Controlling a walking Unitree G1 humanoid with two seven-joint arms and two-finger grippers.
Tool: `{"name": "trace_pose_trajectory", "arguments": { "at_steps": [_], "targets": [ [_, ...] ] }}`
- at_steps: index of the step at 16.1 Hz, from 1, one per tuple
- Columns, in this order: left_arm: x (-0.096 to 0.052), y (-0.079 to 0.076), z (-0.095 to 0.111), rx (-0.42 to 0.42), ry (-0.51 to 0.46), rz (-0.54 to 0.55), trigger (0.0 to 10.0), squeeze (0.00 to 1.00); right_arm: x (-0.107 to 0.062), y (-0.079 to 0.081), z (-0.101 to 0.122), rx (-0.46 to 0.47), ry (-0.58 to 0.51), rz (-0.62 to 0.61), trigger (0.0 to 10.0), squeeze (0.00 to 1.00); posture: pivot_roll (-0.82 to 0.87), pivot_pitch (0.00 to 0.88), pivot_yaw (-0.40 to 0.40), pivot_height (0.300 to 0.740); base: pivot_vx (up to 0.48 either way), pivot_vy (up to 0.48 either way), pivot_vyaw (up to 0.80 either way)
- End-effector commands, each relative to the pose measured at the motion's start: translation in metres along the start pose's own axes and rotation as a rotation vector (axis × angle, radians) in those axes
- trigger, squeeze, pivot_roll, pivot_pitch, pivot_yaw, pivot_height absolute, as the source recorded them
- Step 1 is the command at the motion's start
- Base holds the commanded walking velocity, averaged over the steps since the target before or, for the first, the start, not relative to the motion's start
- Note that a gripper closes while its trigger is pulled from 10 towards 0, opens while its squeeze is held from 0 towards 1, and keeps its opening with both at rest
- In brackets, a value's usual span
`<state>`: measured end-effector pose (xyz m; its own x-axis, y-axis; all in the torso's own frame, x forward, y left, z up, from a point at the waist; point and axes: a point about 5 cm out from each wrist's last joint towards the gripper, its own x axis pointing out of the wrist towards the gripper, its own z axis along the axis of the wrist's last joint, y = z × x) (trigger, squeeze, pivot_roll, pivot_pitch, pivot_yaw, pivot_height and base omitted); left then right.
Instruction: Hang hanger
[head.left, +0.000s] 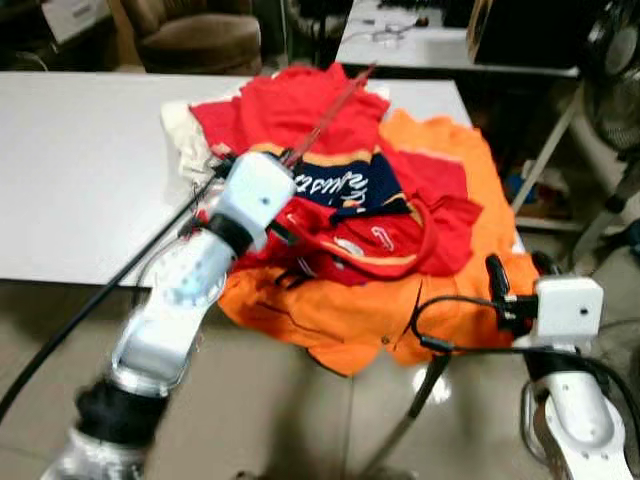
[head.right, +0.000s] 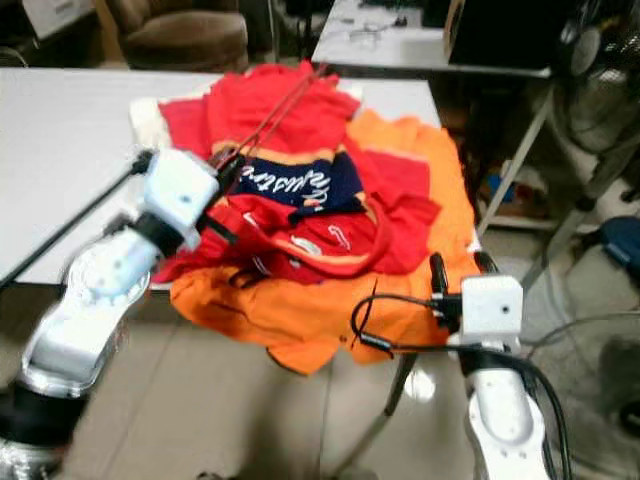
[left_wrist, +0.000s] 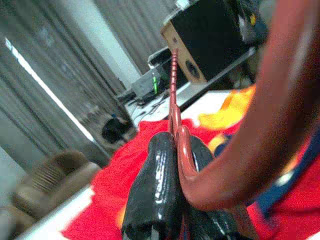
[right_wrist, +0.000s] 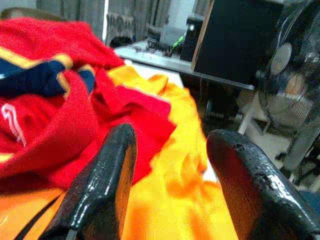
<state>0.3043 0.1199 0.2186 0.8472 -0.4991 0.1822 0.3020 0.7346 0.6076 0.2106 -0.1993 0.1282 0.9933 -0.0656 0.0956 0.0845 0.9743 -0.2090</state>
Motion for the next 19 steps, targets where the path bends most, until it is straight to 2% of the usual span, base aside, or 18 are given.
{"name": "trace_pose_trajectory", "arguments": {
  "at_steps": [1, 2, 4, 5, 7, 8, 9, 10, 11, 13, 15, 16, 17, 19],
  "targets": [
    [0.001, 0.000, -0.005, 0.088, 0.004, -0.056, 10.0, 0.00, -0.005, -0.001, 0.001, -0.004, -0.005, -0.020, 10.0, 0.00, -0.25, 0.057, 0.037, 0.740, 0.000, 0.000, 0.00],
    [0.002, 0.000, -0.008, 0.171, 0.003, -0.131, 10.0, 0.00, -0.011, -0.001, -0.003, -0.003, 0.010, -0.030, 10.0, 0.00, -0.25, 0.059, 0.047, 0.740, 0.000, 0.000, 0.00],
    [-0.010, 0.004, -0.009, 0.220, -0.004, -0.312, 10.0, 0.00, -0.018, -0.002, -0.008, -0.003, 0.032, -0.046, 10.0, 0.00, -0.25, 0.059, 0.055, 0.740, 0.000, 0.000, 0.00],
    [-0.014, 0.007, -0.009, 0.224, 0.002, -0.361, 10.0, 0.00, -0.020, -0.002, -0.009, -0.004, 0.038, -0.051, 10.0, 0.00, -0.25, 0.059, 0.059, 0.740, 0.000, 0.000, 0.00],
    [-0.029, -0.001, -0.006, 0.168, -0.019, -0.574, 10.0, 0.00, -0.023, -0.004, -0.015, -0.010, 0.054, -0.071, 10.0, 0.00, -0.25, 0.061, 0.075, 0.740, 0.000, 0.000, 0.00],
    [-0.032, 0.002, -0.004, 0.149, -0.021, -0.612, 10.0, 0.00, -0.023, -0.004, -0.015, -0.010, 0.055, -0.078, 10.0, 0.00, -0.25, 0.061, 0.078, 0.740, 0.000, 0.000, 0.00],
    [-0.032, 0.007, -0.001, 0.132, -0.021, -0.612, 10.0, 0.00, -0.023, -0.004, -0.016, -0.010, 0.055, -0.078, 10.0, 0.00, -0.25, 0.059, 0.080, 0.740, 0.000, 0.000, 0.00],
    [-0.036, 0.021, 0.007, 0.093, -0.027, -0.623, 10.0, 0.00, -0.023, -0.003, -0.017, -0.012, 0.055, -0.077, 10.0, 0.00, -0.25, 0.056, 0.079, 0.740, 0.000, 0.000, 0.00],
    [-0.038, 0.025, 0.010, 0.083, -0.029, -0.634, 10.0, 0.00, -0.024, -0.003, -0.018, -0.013, 0.059, -0.077, 10.0, 0.00, -0.24, 0.054, 0.079, 0.740, 0.000, 0.000, 0.00],
    [-0.040, 0.026, 0.014, 0.073, -0.031, -0.663, 10.0, 0.00, -0.023, -0.003, -0.020, -0.014, 0.061, -0.077, 10.0, 0.00, -0.24, 0.053, 0.080, 0.740, 0.000, 0.000, 0.00],
    [-0.040, 0.025, 0.009, 0.116, -0.006, -0.677, 10.0, 0.00, -0.021, 0.000, -0.022, -0.015, 0.062, -0.071, 10.0, 0.00, -0.24, 0.053, 0.083, 0.740, 0.000, 0.000, 0.00],
    [-0.038, 0.027, 0.007, 0.125, -0.006, -0.645, 10.0, 0.00, -0.020, 0.000, -0.022, -0.015, 0.061, -0.070, 10.0, 0.00, -0.23, 0.055, 0.083, 0.740, 0.000, 0.000, 0.00],
    [-0.031, 0.043, 0.008, 0.132, -0.004, -0.543, 10.0, 0.00, -0.020, 0.000, -0.022, -0.017, 0.061, -0.071, 10.0, 0.00, -0.23, 0.056, 0.082, 0.740, 0.000, 0.000, 0.00],
    [-0.030, 0.056, 0.007, 0.142, 0.016, -0.505, 10.0, 0.00, -0.020, 0.000, -0.024, -0.017, 0.064, -0.067, 10.0, 0.00, -0.22, 0.056, 0.081, 0.740, 0.000, 0.000, 0.00]
  ]
}}
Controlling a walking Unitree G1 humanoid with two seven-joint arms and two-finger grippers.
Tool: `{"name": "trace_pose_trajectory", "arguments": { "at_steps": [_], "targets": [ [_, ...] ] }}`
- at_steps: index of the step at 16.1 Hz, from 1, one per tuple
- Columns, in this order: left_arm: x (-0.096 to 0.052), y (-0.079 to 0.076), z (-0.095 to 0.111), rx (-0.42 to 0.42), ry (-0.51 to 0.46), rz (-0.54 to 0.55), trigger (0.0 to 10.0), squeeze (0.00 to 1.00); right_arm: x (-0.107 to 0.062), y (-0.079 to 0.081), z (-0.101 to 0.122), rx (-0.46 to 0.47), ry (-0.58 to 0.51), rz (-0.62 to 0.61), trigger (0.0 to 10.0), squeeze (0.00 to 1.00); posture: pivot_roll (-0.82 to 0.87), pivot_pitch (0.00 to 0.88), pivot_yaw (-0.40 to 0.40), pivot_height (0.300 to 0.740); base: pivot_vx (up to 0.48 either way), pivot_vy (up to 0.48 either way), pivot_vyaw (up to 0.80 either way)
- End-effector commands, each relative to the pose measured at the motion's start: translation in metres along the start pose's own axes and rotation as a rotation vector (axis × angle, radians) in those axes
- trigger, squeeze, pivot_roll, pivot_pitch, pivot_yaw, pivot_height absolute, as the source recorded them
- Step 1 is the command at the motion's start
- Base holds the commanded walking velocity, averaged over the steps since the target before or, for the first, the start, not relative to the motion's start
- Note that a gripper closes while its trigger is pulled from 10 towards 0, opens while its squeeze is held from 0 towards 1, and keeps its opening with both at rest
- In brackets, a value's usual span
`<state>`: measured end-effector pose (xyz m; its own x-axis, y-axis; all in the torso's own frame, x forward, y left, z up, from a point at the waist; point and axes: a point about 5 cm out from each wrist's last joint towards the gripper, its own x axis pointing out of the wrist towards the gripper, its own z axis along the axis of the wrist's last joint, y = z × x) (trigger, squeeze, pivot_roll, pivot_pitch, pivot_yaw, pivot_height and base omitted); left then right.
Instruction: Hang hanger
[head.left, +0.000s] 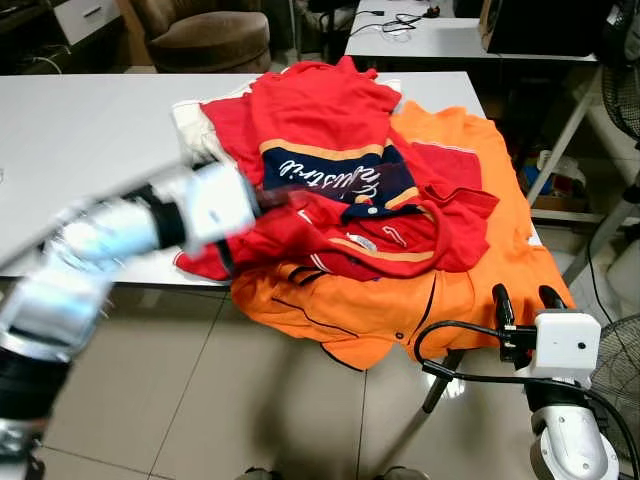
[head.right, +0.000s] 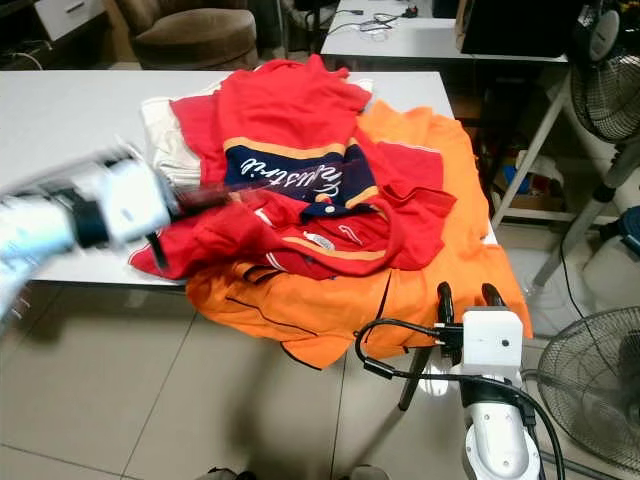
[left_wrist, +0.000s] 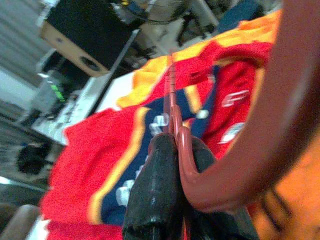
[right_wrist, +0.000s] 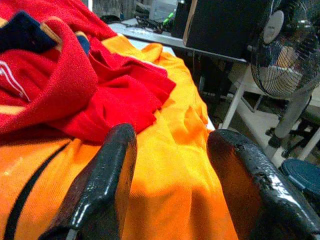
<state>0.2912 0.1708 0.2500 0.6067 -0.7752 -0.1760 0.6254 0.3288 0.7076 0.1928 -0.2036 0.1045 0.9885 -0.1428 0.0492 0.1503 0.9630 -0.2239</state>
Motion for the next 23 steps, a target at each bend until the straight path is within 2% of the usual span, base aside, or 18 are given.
{"name": "trace_pose_trajectory", "arguments": {
  "at_steps": [1, 2, 4, 7, 9, 10, 12, 14, 17, 20, 23],
  "targets": [
    [-0.005, -0.005, -0.004, 0.011, 0.035, -0.048, 10.0, 0.00, 0.000, 0.002, -0.002, 0.004, 0.001, 0.002, 10.0, 0.00, -0.22, 0.055, 0.083, 0.740, 0.000, 0.000, 0.00],
    [-0.005, -0.011, -0.005, 0.007, 0.041, -0.083, 10.0, 0.00, 0.001, 0.002, -0.002, 0.005, -0.001, 0.003, 10.0, 0.00, -0.22, 0.055, 0.083, 0.740, 0.000, 0.000, 0.00],
    [-0.008, -0.015, -0.006, -0.005, 0.050, -0.114, 10.0, 0.00, 0.001, 0.002, -0.003, 0.005, -0.001, 0.004, 10.0, 0.00, -0.22, 0.058, 0.081, 0.740, 0.000, 0.000, 0.00],
    [-0.018, -0.007, -0.007, -0.034, 0.064, -0.153, 10.0, 0.00, -0.001, 0.000, -0.005, 0.004, 0.007, 0.004, 10.0, 0.00, -0.22, 0.058, 0.081, 0.740, 0.000, 0.000, 0.00],
    [-0.018, -0.008, -0.006, -0.049, 0.057, -0.169, 10.0, 0.00, 0.001, -0.002, -0.004, 0.005, 0.005, 0.000, 10.0, 0.00, -0.23, 0.058, 0.081, 0.740, 0.000, 0.000, 0.00],
    [-0.017, -0.014, -0.008, -0.049, 0.065, -0.197, 10.0, 0.00, 0.002, -0.002, -0.004, 0.005, 0.004, 0.001, 10.0, 0.00, -0.23, 0.058, 0.081, 0.740, 0.000, 0.000, 0.00],
    [-0.007, -0.029, -0.011, -0.029, 0.074, -0.226, 10.0, 0.00, 0.002, -0.002, -0.004, 0.004, 0.004, 0.001, 10.0, 0.00, -0.23, 0.059, 0.082, 0.740, 0.000, 0.000, 0.00],
    [0.016, -0.048, -0.018, 0.050, 0.103, -0.207, 10.0, 0.00, 0.003, -0.001, -0.004, 0.004, 0.003, 0.003, 10.0, 0.00, -0.24, 0.057, 0.087, 0.740, 0.000, 0.000, 0.00],
    [0.035, -0.071, -0.022, 0.078, 0.107, -0.197, 10.0, 0.00, 0.003, -0.001, -0.004, 0.005, 0.001, -0.005, 10.0, 0.00, -0.25, 0.052, 0.101, 0.740, 0.000, 0.000, 0.00],
    [0.048, -0.080, -0.023, 0.105, 0.112, -0.144, 10.0, 0.00, 0.002, 0.000, -0.005, 0.004, 0.002, -0.011, 10.0, 0.00, -0.26, 0.047, 0.108, 0.740, 0.000, 0.000, 0.00],
    [0.068, -0.085, -0.004, 0.033, 0.020, -0.025, 10.0, 0.00, 0.002, 0.000, -0.005, 0.002, -0.001, -0.016, 10.0, 0.00, -0.27, 0.037, 0.113, 0.740, 0.000, 0.000, 0.00]
  ]
}}
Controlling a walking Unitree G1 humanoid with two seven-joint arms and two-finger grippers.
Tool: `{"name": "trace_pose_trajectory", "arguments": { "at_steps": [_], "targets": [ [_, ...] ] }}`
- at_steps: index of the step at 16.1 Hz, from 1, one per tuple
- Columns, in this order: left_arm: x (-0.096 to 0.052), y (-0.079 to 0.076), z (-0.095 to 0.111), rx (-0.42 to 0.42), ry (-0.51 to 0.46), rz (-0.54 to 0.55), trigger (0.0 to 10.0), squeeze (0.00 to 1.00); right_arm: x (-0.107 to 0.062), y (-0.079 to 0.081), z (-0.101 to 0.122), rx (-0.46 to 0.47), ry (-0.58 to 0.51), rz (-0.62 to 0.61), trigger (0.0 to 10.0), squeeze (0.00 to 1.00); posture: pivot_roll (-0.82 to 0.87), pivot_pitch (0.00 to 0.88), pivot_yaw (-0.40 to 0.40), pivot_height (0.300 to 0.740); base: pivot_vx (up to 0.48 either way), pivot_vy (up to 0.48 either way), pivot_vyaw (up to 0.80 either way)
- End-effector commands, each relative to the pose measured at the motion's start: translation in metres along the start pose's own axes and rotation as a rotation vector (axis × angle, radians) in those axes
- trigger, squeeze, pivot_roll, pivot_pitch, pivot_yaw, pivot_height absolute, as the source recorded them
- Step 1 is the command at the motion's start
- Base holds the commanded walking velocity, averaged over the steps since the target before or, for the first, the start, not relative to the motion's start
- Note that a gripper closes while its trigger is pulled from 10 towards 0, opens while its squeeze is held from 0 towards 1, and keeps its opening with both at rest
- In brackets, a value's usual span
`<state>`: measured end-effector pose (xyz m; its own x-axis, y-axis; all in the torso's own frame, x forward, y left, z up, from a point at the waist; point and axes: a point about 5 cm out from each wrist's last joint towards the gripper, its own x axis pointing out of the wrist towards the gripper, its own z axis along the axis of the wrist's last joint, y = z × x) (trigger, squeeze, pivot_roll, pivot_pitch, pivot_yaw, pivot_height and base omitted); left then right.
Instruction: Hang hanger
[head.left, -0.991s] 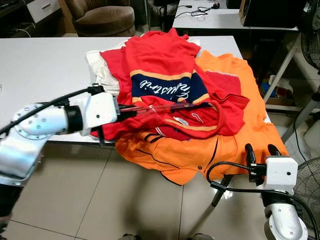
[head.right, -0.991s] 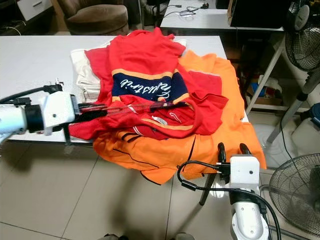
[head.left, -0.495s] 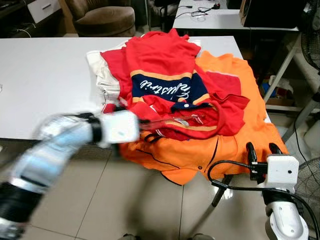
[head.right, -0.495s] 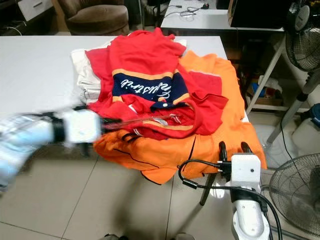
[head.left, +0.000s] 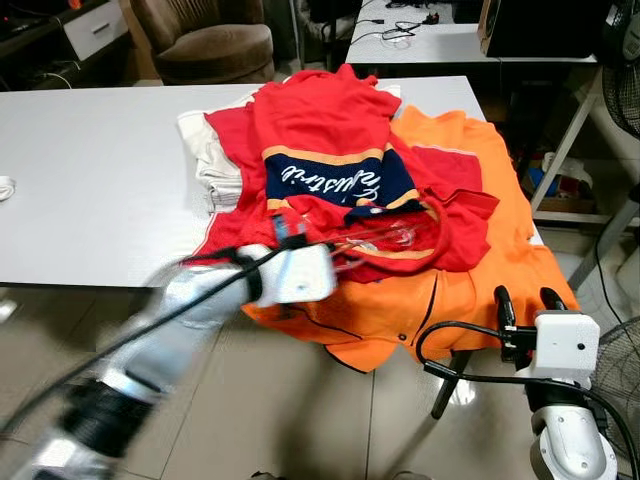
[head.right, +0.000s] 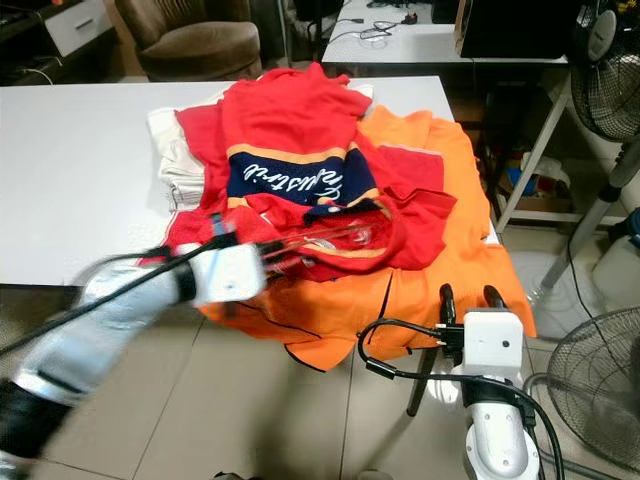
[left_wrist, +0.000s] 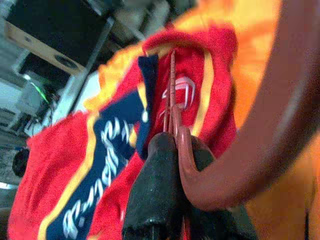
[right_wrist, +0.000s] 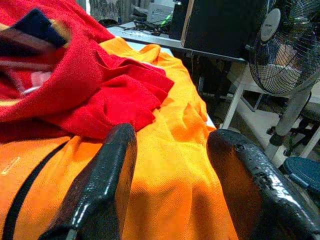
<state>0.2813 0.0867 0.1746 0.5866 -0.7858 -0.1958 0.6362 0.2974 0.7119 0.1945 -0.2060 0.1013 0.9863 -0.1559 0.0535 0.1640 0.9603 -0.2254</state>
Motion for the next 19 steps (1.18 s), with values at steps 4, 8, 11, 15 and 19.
{"name": "trace_pose_trajectory", "arguments": {
  "at_steps": [4, 8, 11, 15, 19],
  "targets": [
    [0.029, -0.013, 0.013, -0.153, -0.071, 0.086, 10.0, 0.00, 0.000, 0.003, -0.001, 0.002, -0.007, 0.001, 10.0, 0.00, -0.28, 0.030, 0.110, 0.740, 0.000, 0.000, 0.00],
    [0.042, -0.045, -0.001, -0.176, 0.020, -0.066, 10.0, 0.00, 0.000, 0.001, 0.003, -0.003, -0.019, 0.001, 10.0, 0.00, -0.28, 0.036, 0.108, 0.740, 0.000, 0.000, 0.00],
    [0.060, -0.047, -0.011, -0.158, 0.079, -0.012, 10.0, 0.00, 0.000, 0.002, 0.003, -0.004, -0.019, 0.003, 10.0, 0.00, -0.29, 0.040, 0.107, 0.740, 0.000, 0.000, 0.00],
    [0.065, -0.013, -0.019, 0.063, 0.173, 0.163, 10.0, 0.00, 0.001, -0.001, 0.010, -0.014, -0.042, -0.008, 10.0, 0.00, -0.31, 0.044, 0.106, 0.740, 0.000, 0.000, 0.00],
    [0.055, 0.009, -0.038, 0.171, 0.287, 0.271, 10.0, 0.00, 0.000, -0.002, 0.010, -0.014, -0.043, -0.016, 10.0, 0.00, -0.31, 0.047, 0.109, 0.740, 0.000, 0.000, 0.00]
  ]
}}
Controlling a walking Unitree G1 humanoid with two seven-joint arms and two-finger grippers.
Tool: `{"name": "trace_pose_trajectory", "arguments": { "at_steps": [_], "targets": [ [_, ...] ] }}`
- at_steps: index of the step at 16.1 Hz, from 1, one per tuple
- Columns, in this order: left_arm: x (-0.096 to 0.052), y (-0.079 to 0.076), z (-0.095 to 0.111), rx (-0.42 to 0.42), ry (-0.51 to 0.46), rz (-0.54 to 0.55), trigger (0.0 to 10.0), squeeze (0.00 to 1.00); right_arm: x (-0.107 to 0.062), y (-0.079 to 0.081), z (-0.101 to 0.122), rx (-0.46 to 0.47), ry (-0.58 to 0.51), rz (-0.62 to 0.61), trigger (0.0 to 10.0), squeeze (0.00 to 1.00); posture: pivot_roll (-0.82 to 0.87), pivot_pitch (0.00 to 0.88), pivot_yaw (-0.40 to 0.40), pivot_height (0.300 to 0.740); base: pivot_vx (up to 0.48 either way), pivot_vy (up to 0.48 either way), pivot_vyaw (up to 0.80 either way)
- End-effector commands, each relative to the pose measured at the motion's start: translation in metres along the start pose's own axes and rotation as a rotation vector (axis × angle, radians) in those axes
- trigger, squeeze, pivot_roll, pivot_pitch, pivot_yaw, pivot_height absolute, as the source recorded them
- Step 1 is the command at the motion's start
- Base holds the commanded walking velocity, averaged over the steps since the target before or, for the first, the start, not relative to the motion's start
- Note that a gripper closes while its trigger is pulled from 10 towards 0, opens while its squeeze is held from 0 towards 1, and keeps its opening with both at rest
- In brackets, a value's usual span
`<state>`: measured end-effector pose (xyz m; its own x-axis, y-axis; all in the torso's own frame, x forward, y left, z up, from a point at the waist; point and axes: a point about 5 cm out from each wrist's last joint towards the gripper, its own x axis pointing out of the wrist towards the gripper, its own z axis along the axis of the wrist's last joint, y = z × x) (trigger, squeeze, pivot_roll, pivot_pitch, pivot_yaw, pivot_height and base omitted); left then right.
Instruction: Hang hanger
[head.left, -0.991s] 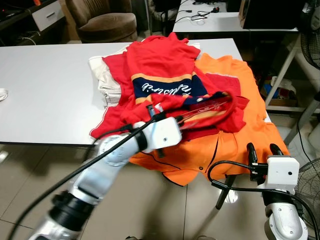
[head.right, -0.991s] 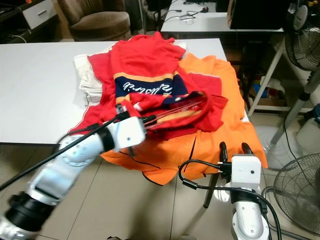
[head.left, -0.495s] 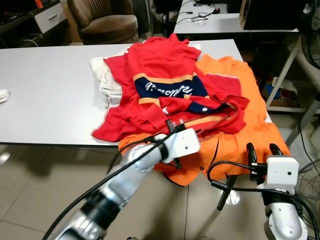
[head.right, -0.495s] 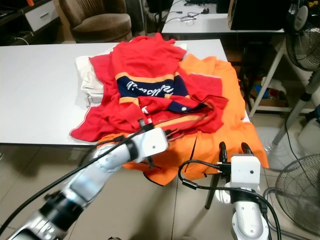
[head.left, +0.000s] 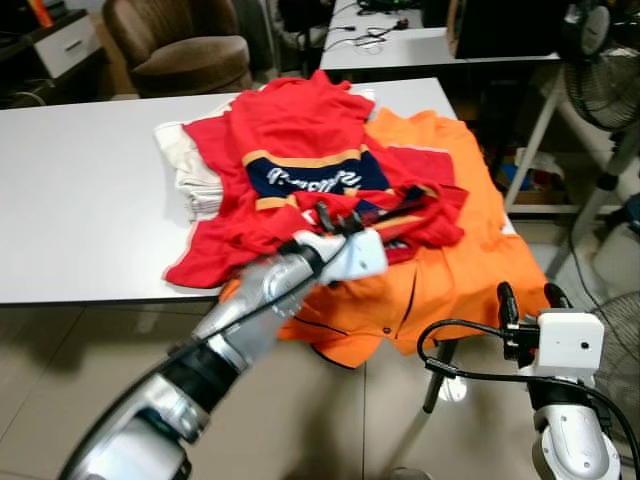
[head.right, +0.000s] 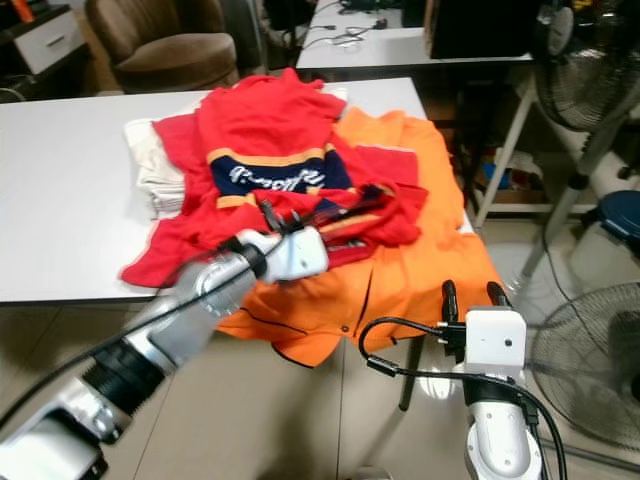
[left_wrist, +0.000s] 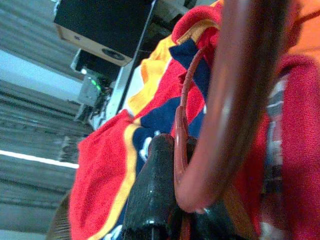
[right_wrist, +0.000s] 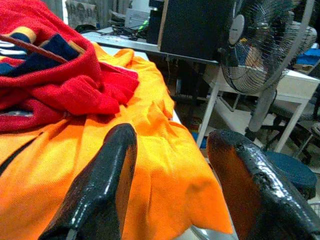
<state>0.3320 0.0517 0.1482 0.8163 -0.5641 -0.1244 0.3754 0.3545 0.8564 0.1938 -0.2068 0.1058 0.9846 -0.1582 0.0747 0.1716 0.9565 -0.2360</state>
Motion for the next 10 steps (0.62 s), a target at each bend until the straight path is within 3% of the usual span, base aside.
{"name": "trace_pose_trajectory", "arguments": {
  "at_steps": [1, 3, 4, 5, 7, 9, 10],
  "targets": [
    [-0.002, -0.005, -0.015, -0.003, 0.073, -0.003, 10.0, 0.00, -0.001, 0.001, 0.005, -0.001, -0.016, -0.007, 10.0, 0.00, -0.31, 0.051, 0.109, 0.740, 0.000, 0.000, 0.00],
    [-0.001, -0.025, -0.004, -0.060, 0.038, -0.087, 10.0, 0.00, -0.002, 0.002, 0.004, 0.000, -0.013, -0.004, 10.0, 0.00, -0.31, 0.053, 0.111, 0.740, 0.000, 0.000, 0.00],
    [-0.001, -0.047, 0.013, -0.189, -0.025, -0.197, 10.0, 0.00, -0.002, 0.002, 0.004, 0.001, -0.011, -0.002, 10.0, 0.00, -0.32, 0.054, 0.113, 0.740, 0.000, 0.000, 0.00],
    [-0.001, -0.051, 0.018, -0.220, -0.049, -0.223, 10.0, 0.00, -0.002, 0.002, 0.004, 0.001, -0.011, -0.002, 10.0, 0.00, -0.32, 0.054, 0.113, 0.740, 0.000, 0.000, 0.00],
    [-0.003, -0.067, 0.034, -0.384, -0.116, -0.343, 10.0, 0.00, -0.004, 0.001, 0.005, 0.000, -0.011, -0.003, 10.0, 0.00, -0.33, 0.059, 0.113, 0.740, 0.000, 0.000, 0.00],
    [0.002, -0.067, 0.046, -0.482, -0.168, -0.316, 10.0, 0.00, -0.005, 0.001, 0.006, 0.000, -0.011, -0.002, 10.0, 0.00, -0.33, 0.062, 0.112, 0.740, 0.000, 0.000, 0.00],
    [0.008, -0.062, 0.044, -0.508, -0.153, -0.233, 10.0, 0.00, -0.005, 0.001, 0.007, 0.001, -0.013, -0.001, 10.0, 0.00, -0.33, 0.064, 0.112, 0.740, 0.000, 0.000, 0.00]
  ]
}}
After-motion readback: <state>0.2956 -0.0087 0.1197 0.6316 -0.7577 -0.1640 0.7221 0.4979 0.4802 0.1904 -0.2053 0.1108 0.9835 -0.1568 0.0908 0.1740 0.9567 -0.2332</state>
